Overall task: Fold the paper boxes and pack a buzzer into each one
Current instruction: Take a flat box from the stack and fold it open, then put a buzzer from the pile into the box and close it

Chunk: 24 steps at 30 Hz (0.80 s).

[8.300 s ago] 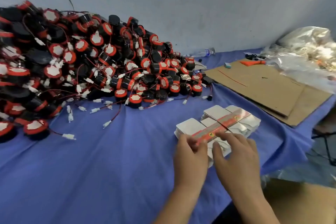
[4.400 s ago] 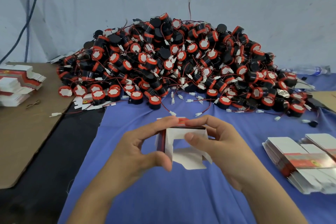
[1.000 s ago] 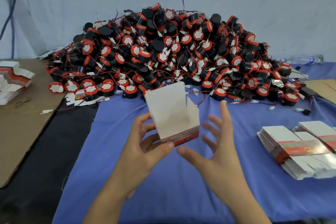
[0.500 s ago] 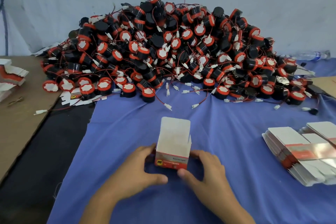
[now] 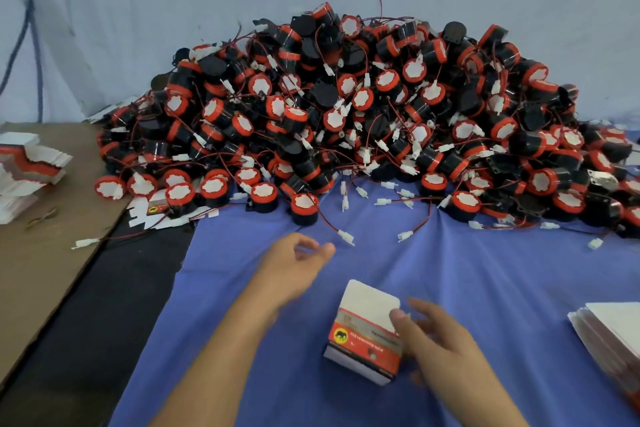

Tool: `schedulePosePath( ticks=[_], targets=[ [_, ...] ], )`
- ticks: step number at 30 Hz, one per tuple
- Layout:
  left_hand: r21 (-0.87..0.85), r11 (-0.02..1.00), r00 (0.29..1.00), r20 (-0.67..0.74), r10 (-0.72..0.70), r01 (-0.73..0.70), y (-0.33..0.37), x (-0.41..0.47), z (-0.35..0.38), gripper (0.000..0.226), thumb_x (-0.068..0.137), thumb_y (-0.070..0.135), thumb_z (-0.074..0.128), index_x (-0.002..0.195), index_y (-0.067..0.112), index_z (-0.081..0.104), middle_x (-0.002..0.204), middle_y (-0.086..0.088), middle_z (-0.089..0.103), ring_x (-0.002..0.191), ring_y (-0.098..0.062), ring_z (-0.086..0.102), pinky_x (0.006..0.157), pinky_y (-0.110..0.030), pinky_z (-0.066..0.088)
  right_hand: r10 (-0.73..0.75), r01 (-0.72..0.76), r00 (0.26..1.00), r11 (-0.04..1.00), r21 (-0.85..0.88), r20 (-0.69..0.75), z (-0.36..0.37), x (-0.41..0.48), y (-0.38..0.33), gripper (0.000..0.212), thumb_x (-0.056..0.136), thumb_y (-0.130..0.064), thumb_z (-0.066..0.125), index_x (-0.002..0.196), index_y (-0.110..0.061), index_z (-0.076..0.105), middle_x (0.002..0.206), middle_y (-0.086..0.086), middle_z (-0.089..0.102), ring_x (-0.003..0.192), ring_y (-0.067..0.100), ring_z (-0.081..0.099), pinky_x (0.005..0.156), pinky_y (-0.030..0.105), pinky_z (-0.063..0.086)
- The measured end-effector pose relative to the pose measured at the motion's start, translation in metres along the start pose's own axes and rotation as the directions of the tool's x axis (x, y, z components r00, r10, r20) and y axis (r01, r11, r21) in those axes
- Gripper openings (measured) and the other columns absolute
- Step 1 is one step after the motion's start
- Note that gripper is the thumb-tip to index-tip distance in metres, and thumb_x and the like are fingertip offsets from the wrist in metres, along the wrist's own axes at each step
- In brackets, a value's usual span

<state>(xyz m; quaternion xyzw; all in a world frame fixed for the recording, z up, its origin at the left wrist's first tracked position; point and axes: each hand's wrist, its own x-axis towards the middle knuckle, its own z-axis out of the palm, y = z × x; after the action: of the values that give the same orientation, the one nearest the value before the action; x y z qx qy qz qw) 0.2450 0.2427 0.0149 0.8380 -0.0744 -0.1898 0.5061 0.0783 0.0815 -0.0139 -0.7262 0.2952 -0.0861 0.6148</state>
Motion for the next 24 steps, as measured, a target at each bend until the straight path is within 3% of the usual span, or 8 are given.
schedulePosePath(
  ticks=[3, 5, 8, 13, 15, 19, 22, 24],
  targets=[
    [-0.017, 1.000, 0.991, 0.137, 0.004, -0.002, -0.015, -0.041, 0.009, 0.034, 0.087, 0.046, 0.079, 0.114, 0.041, 0.059, 0.106, 0.011, 0.067, 0.083, 0.000, 0.066, 0.063, -0.013, 0.051, -0.141, 0.141, 0.990, 0.990, -0.015, 0.026, 0.010, -0.001, 0.005, 0.041, 0.084, -0.014, 0.081, 0.118, -0.031, 0.064, 0.090, -0.005, 0.074, 0.086, 0.013, 0.072, 0.073, 0.031, 0.060],
    [-0.069, 0.994, 0.995, 0.031, 0.090, -0.088, -0.027, -0.068, 0.016, 0.043, 0.084, 0.028, 0.084, 0.115, 0.044, 0.058, 0.110, 0.015, 0.064, 0.088, 0.004, 0.065, 0.067, -0.012, 0.053, -0.231, 0.231, 0.973, 0.972, 0.046, 0.008, 0.012, -0.011, 0.013, 0.050, 0.079, -0.004, 0.082, 0.118, -0.030, 0.066, 0.092, -0.004, 0.074, 0.084, 0.011, 0.072, 0.067, 0.021, 0.058],
    [-0.158, 0.978, 0.988, -0.091, 0.126, -0.139, -0.044, -0.098, 0.022, 0.075, 0.070, 0.014, 0.095, 0.123, 0.049, 0.056, 0.114, 0.025, 0.060, 0.091, -0.001, 0.066, 0.070, -0.018, 0.055, -0.301, 0.300, 0.954, 0.948, 0.109, -0.011, 0.012, -0.030, 0.027, 0.061, 0.067, -0.006, 0.081, 0.124, -0.021, 0.065, 0.095, 0.000, 0.073, 0.090, 0.017, 0.073, 0.069, 0.022, 0.060],
    [-0.277, 0.958, 0.996, -0.048, 0.069, -0.079, -0.075, -0.129, 0.031, 0.096, 0.050, 0.009, 0.102, 0.131, 0.031, 0.057, 0.106, 0.016, 0.072, 0.088, -0.005, 0.072, 0.073, -0.014, 0.055, -0.298, 0.295, 0.953, 0.954, 0.055, 0.055, 0.012, -0.057, 0.053, 0.065, 0.074, 0.020, 0.077, 0.125, -0.019, 0.068, 0.106, -0.001, 0.076, 0.098, 0.016, 0.075, 0.080, 0.020, 0.059],
    [-0.288, 0.954, 0.996, -0.047, 0.071, -0.082, -0.079, -0.134, 0.032, 0.091, 0.049, 0.005, 0.097, 0.130, 0.026, 0.060, 0.106, 0.015, 0.073, 0.093, -0.005, 0.071, 0.074, -0.014, 0.055, -0.272, 0.267, 0.959, 0.962, 0.062, 0.076, 0.011, -0.063, 0.054, 0.061, 0.076, 0.017, 0.076, 0.125, -0.018, 0.068, 0.111, 0.000, 0.076, 0.103, 0.015, 0.074, 0.084, 0.023, 0.059],
    [-0.349, 0.933, 0.996, -0.066, 0.065, -0.084, -0.075, -0.142, 0.019, 0.092, 0.035, 0.024, 0.098, 0.121, 0.033, 0.065, 0.109, 0.010, 0.073, 0.094, -0.006, 0.072, 0.074, -0.019, 0.058, -0.207, 0.189, 0.968, 0.973, 0.133, 0.145, -0.006, -0.070, 0.049, 0.068, 0.072, 0.003, 0.087, 0.131, -0.023, 0.063, 0.117, -0.003, 0.075, 0.112, 0.013, 0.071, 0.090, 0.021, 0.057],
    [-0.422, 0.896, 0.973, -0.225, 0.042, -0.136, -0.069, -0.130, 0.000, 0.041, 0.070, 0.027, 0.081, 0.110, 0.028, 0.074, 0.107, 0.006, 0.078, 0.092, -0.005, 0.074, 0.073, -0.012, 0.055, -0.199, 0.174, 0.978, 0.945, 0.279, 0.064, -0.025, -0.050, 0.025, 0.037, 0.092, -0.036, 0.066, 0.125, -0.021, 0.070, 0.121, -0.003, 0.075, 0.119, 0.014, 0.069, 0.097, 0.025, 0.056],
    [-0.397, 0.903, 0.962, -0.268, 0.057, -0.164, -0.062, -0.110, -0.008, 0.019, 0.092, 0.023, 0.072, 0.110, 0.029, 0.075, 0.109, 0.017, 0.077, 0.100, 0.000, 0.072, 0.080, -0.010, 0.053, -0.134, 0.061, 0.973, 0.933, 0.355, 0.187, -0.027, -0.016, 0.004, 0.057, 0.091, -0.058, 0.050, 0.127, -0.017, 0.069, 0.128, -0.003, 0.072, 0.123, 0.012, 0.066, 0.104, 0.028, 0.053]
  ],
)
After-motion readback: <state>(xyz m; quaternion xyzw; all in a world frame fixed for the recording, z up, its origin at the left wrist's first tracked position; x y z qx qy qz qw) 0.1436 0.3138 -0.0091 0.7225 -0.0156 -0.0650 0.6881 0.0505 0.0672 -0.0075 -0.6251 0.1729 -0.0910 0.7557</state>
